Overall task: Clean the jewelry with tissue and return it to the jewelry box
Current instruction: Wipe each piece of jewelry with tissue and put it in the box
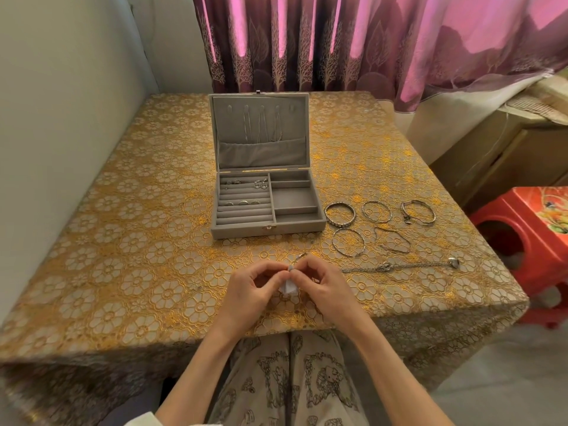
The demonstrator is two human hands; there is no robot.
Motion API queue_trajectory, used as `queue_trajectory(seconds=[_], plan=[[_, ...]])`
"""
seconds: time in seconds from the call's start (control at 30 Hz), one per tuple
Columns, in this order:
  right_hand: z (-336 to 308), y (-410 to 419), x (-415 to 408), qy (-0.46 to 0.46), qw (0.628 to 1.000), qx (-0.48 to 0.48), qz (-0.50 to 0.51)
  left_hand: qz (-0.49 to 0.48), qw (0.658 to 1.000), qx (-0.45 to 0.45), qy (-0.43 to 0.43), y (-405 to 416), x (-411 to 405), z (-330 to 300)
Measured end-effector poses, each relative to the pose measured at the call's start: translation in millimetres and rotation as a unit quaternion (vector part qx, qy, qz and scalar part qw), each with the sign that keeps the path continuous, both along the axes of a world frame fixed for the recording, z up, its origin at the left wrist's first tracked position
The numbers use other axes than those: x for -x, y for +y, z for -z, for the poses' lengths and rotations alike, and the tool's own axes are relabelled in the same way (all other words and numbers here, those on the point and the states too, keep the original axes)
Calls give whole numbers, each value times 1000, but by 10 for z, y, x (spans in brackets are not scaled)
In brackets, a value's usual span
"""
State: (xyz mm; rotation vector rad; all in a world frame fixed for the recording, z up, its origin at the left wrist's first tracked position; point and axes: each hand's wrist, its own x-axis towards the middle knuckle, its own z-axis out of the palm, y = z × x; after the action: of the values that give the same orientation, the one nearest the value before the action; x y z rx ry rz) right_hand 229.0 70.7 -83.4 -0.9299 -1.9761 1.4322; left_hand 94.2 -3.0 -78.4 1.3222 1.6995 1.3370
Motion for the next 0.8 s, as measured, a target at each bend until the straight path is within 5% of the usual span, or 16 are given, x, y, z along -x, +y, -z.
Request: queue_trajectory(seconds=[0.5,0.8], plan=[[-14,-10,2,87,988,99,77,-51,989,-17,-135,12,47,-11],[-39,-7,14,95,986,115,72,9,993,11,-115,0,92,-23]])
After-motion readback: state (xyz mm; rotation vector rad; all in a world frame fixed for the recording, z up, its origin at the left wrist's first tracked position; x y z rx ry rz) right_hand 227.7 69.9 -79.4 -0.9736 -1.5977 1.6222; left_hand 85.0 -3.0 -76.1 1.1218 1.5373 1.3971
